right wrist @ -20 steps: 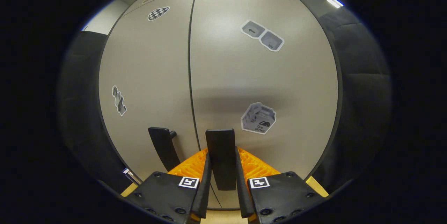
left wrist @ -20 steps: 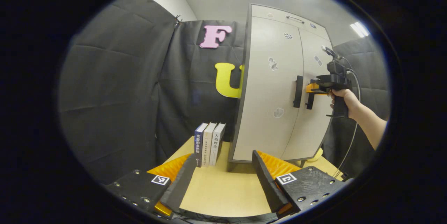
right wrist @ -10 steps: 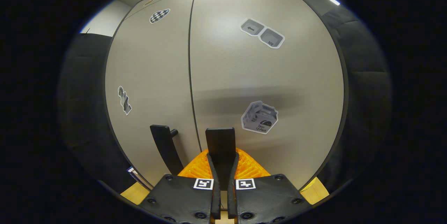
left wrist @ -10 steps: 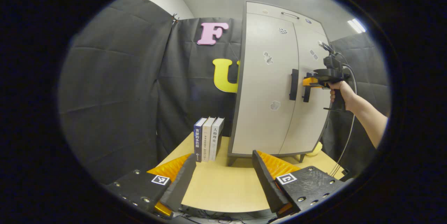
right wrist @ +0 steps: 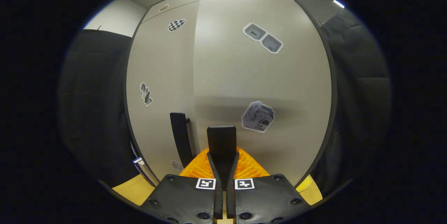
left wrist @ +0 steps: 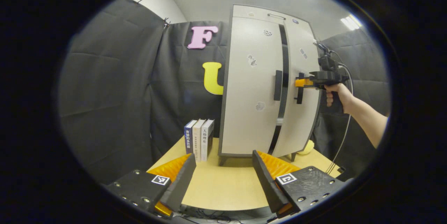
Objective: Open the right door of the double-door shoe cabinet with the right hand, and open the left door with the left hand.
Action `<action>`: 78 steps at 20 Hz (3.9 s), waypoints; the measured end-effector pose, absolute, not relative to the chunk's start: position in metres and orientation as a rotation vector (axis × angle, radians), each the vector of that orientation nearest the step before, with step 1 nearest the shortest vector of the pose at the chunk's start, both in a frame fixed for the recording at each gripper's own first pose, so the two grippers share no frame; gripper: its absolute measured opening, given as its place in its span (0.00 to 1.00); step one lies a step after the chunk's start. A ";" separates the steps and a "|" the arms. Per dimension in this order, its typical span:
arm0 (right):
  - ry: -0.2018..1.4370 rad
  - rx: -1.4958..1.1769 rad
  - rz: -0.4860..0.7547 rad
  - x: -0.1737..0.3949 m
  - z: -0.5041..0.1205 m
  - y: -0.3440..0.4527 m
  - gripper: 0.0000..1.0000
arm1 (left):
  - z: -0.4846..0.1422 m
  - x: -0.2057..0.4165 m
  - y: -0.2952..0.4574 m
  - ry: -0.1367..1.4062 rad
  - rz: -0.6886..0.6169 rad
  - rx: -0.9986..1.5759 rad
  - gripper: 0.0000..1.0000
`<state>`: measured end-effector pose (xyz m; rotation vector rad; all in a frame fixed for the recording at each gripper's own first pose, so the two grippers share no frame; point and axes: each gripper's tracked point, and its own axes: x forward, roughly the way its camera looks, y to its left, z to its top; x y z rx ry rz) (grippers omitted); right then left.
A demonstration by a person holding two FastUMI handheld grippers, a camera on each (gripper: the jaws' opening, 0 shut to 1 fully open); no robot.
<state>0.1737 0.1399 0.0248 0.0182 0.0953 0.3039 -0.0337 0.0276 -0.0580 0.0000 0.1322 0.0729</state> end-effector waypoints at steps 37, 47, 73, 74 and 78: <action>0.109 0.030 0.165 0.071 0.019 -0.041 0.04 | -0.086 0.004 -0.004 0.175 -0.037 -0.060 0.94; 0.091 -0.036 0.069 0.077 0.017 -0.104 0.07 | -0.084 0.037 -0.034 0.189 -0.136 -0.084 0.94; 0.133 0.027 -0.215 -0.008 0.003 -0.209 0.02 | 0.004 0.148 -0.116 0.050 -0.331 -0.013 0.94; 0.127 0.036 -0.224 -0.003 0.004 -0.215 0.06 | 0.010 0.157 -0.124 0.042 -0.339 -0.023 0.95; 0.124 0.048 -0.281 0.036 -0.001 -0.243 0.20 | 0.040 0.195 -0.146 0.006 -0.326 -0.004 0.94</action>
